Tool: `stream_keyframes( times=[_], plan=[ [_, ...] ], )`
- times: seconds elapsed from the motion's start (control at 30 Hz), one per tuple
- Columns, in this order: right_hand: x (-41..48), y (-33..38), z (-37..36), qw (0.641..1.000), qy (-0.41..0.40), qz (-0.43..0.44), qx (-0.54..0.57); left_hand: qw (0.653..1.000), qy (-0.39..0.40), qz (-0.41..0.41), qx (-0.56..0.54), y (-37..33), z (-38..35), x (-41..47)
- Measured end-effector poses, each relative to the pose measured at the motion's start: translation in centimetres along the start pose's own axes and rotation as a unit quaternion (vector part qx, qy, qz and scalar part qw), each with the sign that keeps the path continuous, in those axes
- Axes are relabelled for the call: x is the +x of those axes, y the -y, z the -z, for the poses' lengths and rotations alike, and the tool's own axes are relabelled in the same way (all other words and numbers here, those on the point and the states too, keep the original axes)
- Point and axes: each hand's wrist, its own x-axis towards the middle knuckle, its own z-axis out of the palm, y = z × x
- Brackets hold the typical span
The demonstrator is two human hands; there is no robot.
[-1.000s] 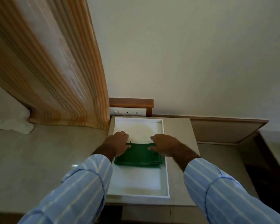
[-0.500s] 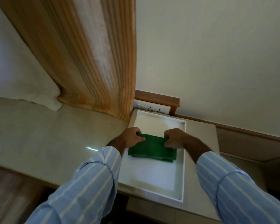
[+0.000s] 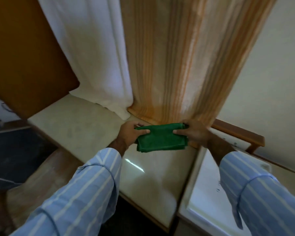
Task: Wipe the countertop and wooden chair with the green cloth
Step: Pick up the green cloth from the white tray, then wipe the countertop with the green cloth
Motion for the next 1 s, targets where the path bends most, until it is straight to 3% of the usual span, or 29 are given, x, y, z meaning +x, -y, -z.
stream_keyframes(
  times=[0.23,0.43,0.77,1.0],
  plan=[
    [6.6,7.6,-12.3,0.994,0.059,0.0,0.092,0.994,-0.103,-0.005,0.019,5.5,13.6,1.3],
    [12.7,10.5,-21.8,0.988,0.126,-0.008,0.088,0.986,-0.158,0.027,0.054,12.3,21.1,3.2],
    [25.7,8.4,-33.4,0.992,0.112,-0.054,0.016,0.971,-0.195,0.118,0.073,21.0,26.5,12.4],
    [33.3,6.8,-38.8,0.994,0.086,-0.034,-0.051,0.955,-0.189,0.139,0.181,26.1,28.3,19.3]
  ],
)
